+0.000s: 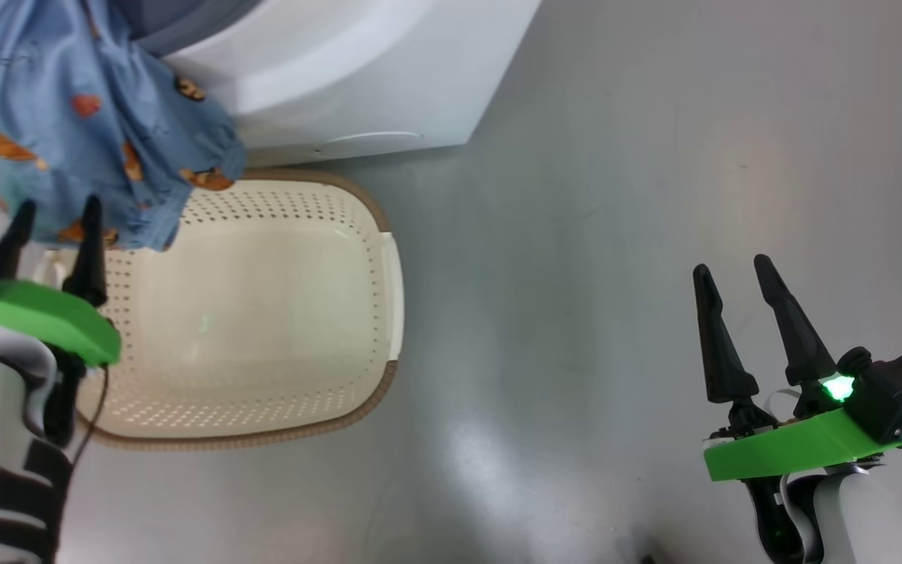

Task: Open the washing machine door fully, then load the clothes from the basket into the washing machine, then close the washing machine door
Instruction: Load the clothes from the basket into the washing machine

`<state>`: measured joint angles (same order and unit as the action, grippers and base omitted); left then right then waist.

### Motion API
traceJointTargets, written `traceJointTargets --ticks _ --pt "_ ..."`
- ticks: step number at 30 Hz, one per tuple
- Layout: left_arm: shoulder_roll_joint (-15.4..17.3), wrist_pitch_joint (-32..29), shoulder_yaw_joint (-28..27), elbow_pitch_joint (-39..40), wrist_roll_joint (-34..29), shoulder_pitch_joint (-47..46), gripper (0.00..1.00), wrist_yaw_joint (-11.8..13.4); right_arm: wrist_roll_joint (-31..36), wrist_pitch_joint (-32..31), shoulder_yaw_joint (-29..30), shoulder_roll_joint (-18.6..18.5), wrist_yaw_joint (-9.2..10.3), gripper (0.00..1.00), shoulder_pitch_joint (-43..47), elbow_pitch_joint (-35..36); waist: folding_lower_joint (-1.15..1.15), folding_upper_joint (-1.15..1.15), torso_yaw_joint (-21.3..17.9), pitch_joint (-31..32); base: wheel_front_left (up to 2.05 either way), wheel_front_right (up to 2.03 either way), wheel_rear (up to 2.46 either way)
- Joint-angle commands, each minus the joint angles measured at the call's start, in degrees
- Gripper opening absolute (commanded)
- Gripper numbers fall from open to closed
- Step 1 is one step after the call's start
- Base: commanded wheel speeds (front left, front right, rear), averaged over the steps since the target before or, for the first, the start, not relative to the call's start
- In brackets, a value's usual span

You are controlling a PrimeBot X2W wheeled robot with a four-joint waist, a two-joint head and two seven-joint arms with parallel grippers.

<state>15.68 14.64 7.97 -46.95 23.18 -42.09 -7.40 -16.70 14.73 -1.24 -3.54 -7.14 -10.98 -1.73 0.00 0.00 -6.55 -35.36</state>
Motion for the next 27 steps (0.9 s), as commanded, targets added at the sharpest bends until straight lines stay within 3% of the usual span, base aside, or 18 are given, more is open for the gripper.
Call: traceJointTargets --ticks 1,14,15,16,17,18,19,20,27 --pt "3.25 0.36 -1.12 -0.02 0.72 -1.14 1.00 -0.09 0.30 0.27 -1.48 0.20 -0.35 1.00 -0.03 1.22 0.00 0.00 -0.90 -0.72 0.00 0.00 0.00" --pt "6.35 0.36 5.99 -5.46 5.94 -8.94 1.00 -0.09 0.07 0.27 -2.99 0.58 -0.35 1.00 -0.65 1.21 0.00 0.00 -3.36 -2.24 0.00 0.00 0.00" --pt "6.55 0.36 6.14 -5.84 6.37 -9.37 0.93 -0.09 0.05 0.27 -3.12 0.59 -0.35 1.00 -0.70 1.17 0.00 0.00 -3.52 -2.25 0.00 0.00 0.00" --pt "6.76 0.36 6.28 -6.15 6.74 -9.73 0.56 -0.09 0.03 0.27 -3.23 0.61 -0.35 1.00 -0.72 1.13 0.00 0.00 -3.69 -2.24 0.00 0.00 0.00" --pt "6.91 0.36 6.34 -6.24 7.17 -10.01 0.47 -0.09 0.00 0.27 -3.30 0.62 -0.35 1.00 -0.73 1.10 0.00 0.00 -3.85 -2.21 0.00 0.00 0.00" --pt "7.04 0.36 6.36 -6.25 7.57 -10.16 0.18 -0.09 -0.02 0.27 -3.29 0.63 -0.35 1.00 -0.71 1.08 0.00 0.00 -3.96 -2.16 0.00 0.00 0.00" --pt "7.04 0.36 6.36 -6.25 7.57 -10.16 0.18 -0.09 -0.02 0.27 -3.29 0.63 -0.35 1.00 -0.71 1.08 0.00 0.00 -3.96 -2.16 0.00 0.00 0.00" --pt "7.08 0.36 6.42 -6.22 7.97 -10.22 0.00 -0.09 -0.04 0.27 -3.21 0.63 -0.35 1.00 -0.69 1.07 0.00 0.00 -4.02 -2.10 0.00 0.00 0.00" --pt "6.40 0.36 7.75 -1.90 9.52 -8.83 0.00 -0.09 -0.64 0.27 -1.98 0.65 -0.35 1.00 -0.18 1.33 0.00 0.00 -2.81 -1.05 0.00 0.00 0.00"
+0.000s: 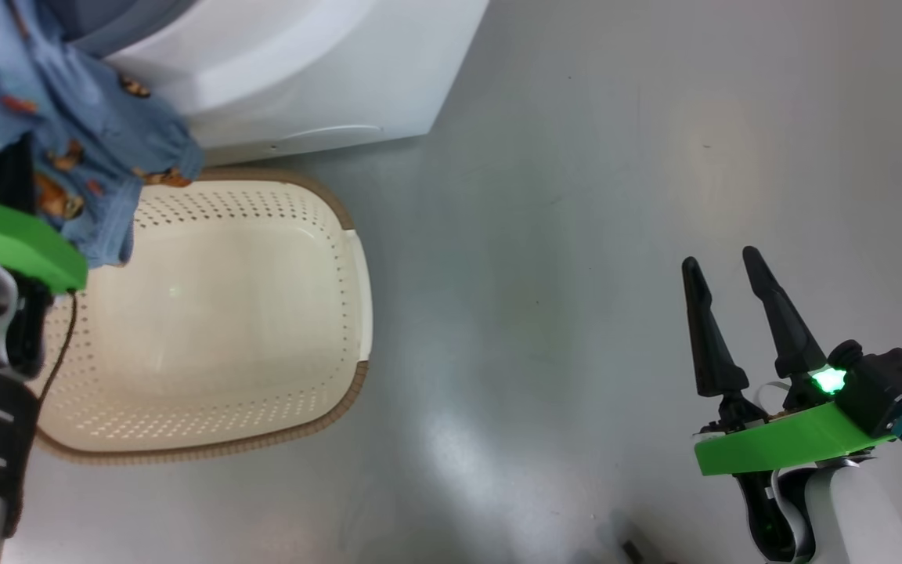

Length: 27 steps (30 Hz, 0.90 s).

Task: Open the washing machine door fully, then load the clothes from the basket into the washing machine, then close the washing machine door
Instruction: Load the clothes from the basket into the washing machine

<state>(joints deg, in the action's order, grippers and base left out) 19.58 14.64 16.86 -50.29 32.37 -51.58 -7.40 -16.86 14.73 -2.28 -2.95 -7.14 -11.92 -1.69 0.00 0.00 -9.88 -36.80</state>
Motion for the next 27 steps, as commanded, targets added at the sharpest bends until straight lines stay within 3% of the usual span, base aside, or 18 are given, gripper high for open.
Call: traceJointTargets --ticks 1,16,21,27 --pt "2.44 0.36 -1.06 2.77 0.50 1.10 0.00 -0.09 -0.58 0.27 -0.84 0.06 -0.35 1.00 0.81 1.33 0.00 0.00 0.75 0.50 0.00 0.00 0.00" --pt "3.24 0.36 -5.71 22.78 2.89 4.45 0.00 -0.09 -1.32 0.27 -1.02 0.07 -0.35 1.00 0.68 0.84 0.00 0.00 3.33 1.76 0.00 0.00 0.00" --pt "4.47 0.36 -5.56 23.37 2.55 1.29 0.00 -0.09 -2.16 0.27 -1.76 0.07 -0.35 1.00 0.37 0.56 0.00 0.00 2.43 1.93 0.00 0.00 0.00" --pt "5.63 0.36 -3.33 17.79 3.04 -5.02 0.00 -0.09 -3.16 0.27 -2.57 0.07 -0.35 1.00 0.21 0.30 0.00 0.00 0.68 1.78 0.00 0.00 0.00"
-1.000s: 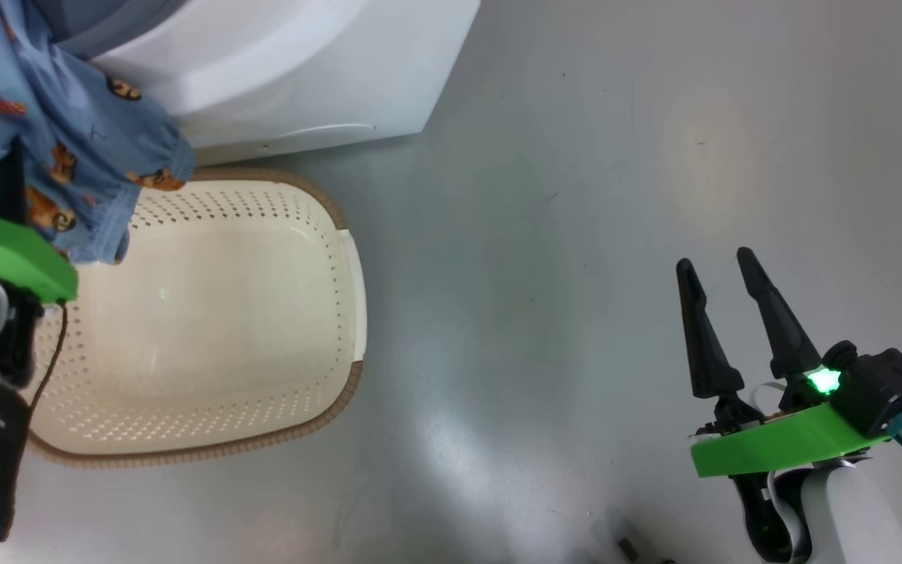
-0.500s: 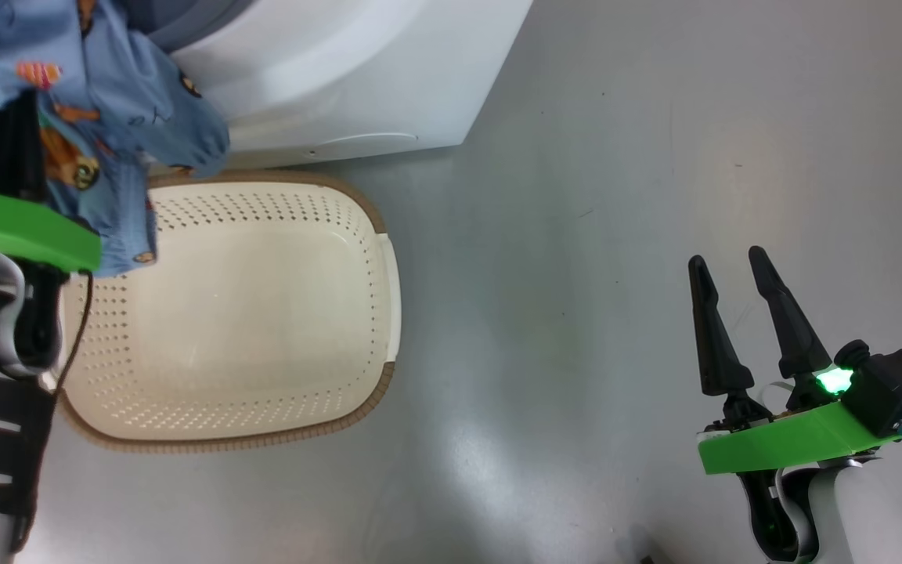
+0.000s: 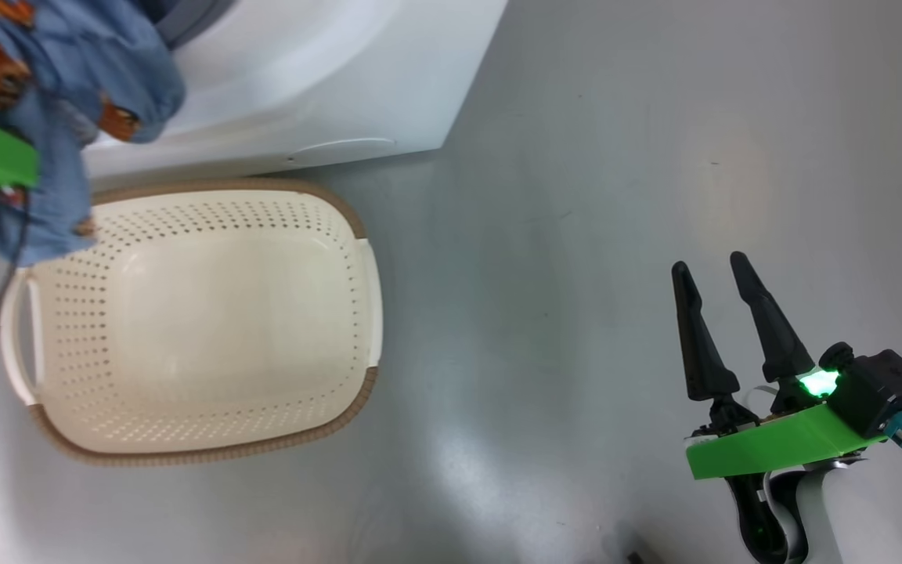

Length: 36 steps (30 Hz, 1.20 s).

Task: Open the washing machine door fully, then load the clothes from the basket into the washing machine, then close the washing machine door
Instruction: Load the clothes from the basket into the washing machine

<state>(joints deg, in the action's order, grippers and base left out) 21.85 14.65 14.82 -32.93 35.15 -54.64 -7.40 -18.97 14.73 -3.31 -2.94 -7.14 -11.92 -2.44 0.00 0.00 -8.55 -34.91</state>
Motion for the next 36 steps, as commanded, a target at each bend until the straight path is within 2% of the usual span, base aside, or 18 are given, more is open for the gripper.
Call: traceJointTargets --ticks 1,7,14,15,16,17,23,36 --pt "3.73 0.35 -0.76 -1.09 0.38 -3.42 0.00 -0.09 -1.19 0.27 -1.72 0.06 -0.35 1.00 0.12 1.04 0.00 0.00 -0.99 -0.17 0.00 0.00 0.00" --pt "5.94 0.35 0.00 -8.17 -1.08 -13.91 0.00 -0.09 -2.00 0.27 -2.63 0.06 -0.35 1.00 -0.16 0.92 0.00 0.00 -2.99 -0.76 0.00 0.00 0.00" --pt "6.55 0.35 -3.95 -8.29 -7.26 -20.00 0.00 -0.09 -2.75 0.27 -3.11 0.06 -0.35 1.00 -0.35 1.11 0.00 0.00 -4.57 -1.76 0.00 0.00 0.00" --pt "6.46 0.35 -4.00 -8.57 -8.25 -20.15 0.08 -0.09 -2.83 0.27 -3.19 0.06 -0.35 1.00 -0.36 1.14 0.00 0.00 -4.74 -1.87 0.00 0.00 0.00" --pt "6.40 0.35 -4.14 -9.10 -9.06 -20.18 0.58 -0.09 -2.90 0.27 -3.29 0.06 -0.35 1.00 -0.36 1.15 0.00 0.00 -4.93 -1.95 0.00 0.00 0.00" --pt "6.22 0.35 -4.44 -10.02 -9.56 -20.10 1.00 -0.09 -2.94 0.27 -3.37 0.06 -0.35 1.00 -0.36 1.16 0.00 0.00 -5.06 -2.05 0.00 0.00 0.00" --pt "5.42 0.35 -4.76 -14.06 -11.19 -19.46 1.00 -0.09 -3.12 0.27 -3.49 0.06 -0.35 1.00 -0.39 1.19 0.00 0.00 -5.08 -2.48 0.00 0.00 0.00" --pt "3.27 0.35 -6.06 -13.38 -9.76 -14.48 1.00 -0.09 -2.42 0.27 -3.43 0.06 -0.35 1.00 -0.60 0.59 0.00 0.00 -3.51 -1.13 0.00 0.00 0.00"
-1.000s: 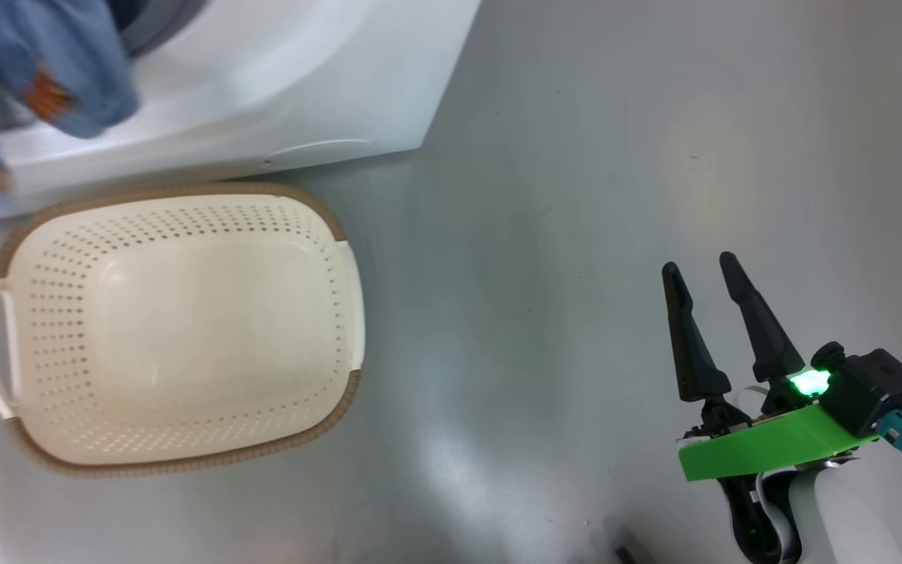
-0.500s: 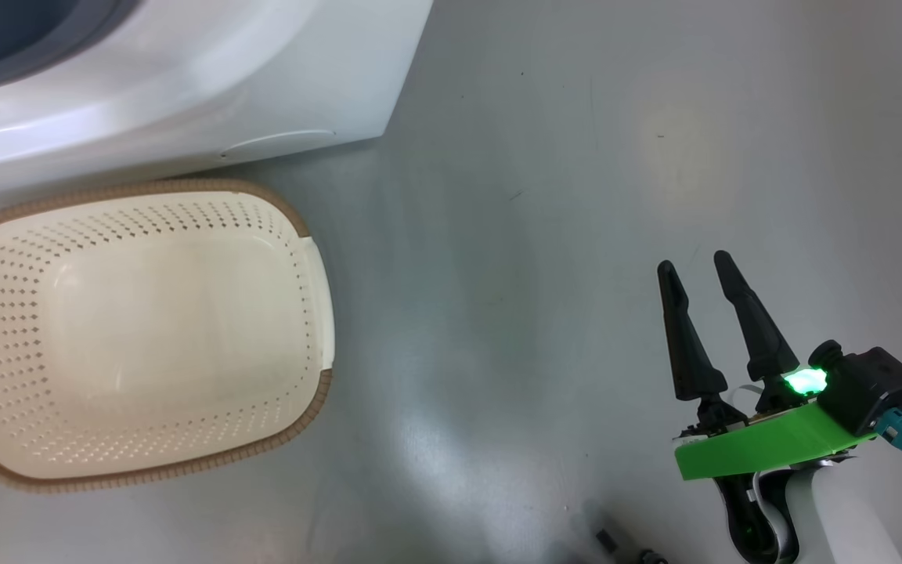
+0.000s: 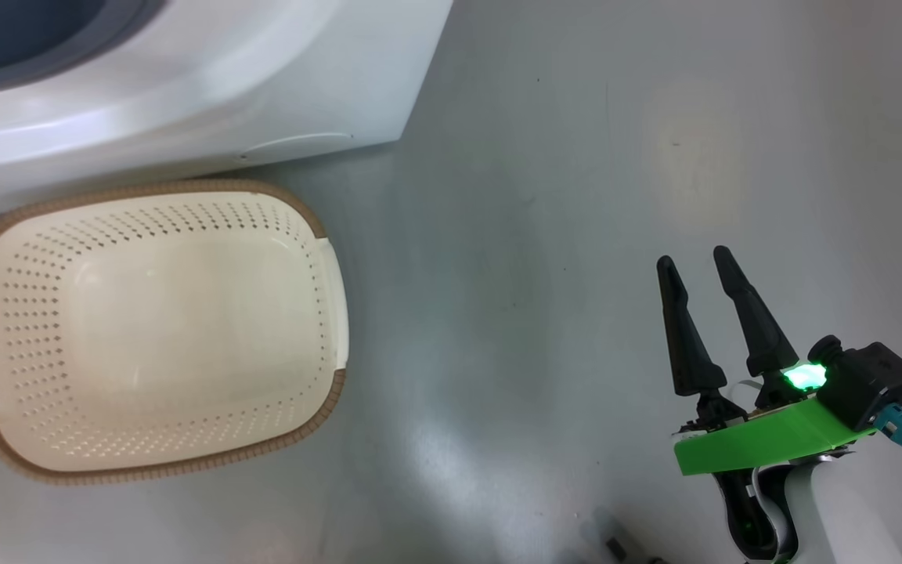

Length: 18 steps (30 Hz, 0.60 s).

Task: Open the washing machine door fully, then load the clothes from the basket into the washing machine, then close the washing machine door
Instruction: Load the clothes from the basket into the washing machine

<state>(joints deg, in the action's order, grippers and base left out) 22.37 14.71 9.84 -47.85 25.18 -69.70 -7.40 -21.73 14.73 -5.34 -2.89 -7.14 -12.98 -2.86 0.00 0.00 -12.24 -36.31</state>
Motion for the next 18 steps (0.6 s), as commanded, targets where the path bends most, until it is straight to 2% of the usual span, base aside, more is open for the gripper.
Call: traceJointTargets --ticks 1,18 --pt "2.32 0.29 -1.52 1.97 0.44 1.44 1.00 -0.09 0.49 0.27 -1.28 0.02 -0.35 1.00 0.55 0.93 0.00 0.00 0.40 0.69 0.00 0.00 0.00" --pt "-4.51 0.29 -6.48 11.68 -3.44 22.30 1.00 -0.09 4.60 0.27 1.29 -0.69 -0.35 1.00 4.17 -0.33 0.00 0.00 4.92 9.37 0.00 0.00 0.00"
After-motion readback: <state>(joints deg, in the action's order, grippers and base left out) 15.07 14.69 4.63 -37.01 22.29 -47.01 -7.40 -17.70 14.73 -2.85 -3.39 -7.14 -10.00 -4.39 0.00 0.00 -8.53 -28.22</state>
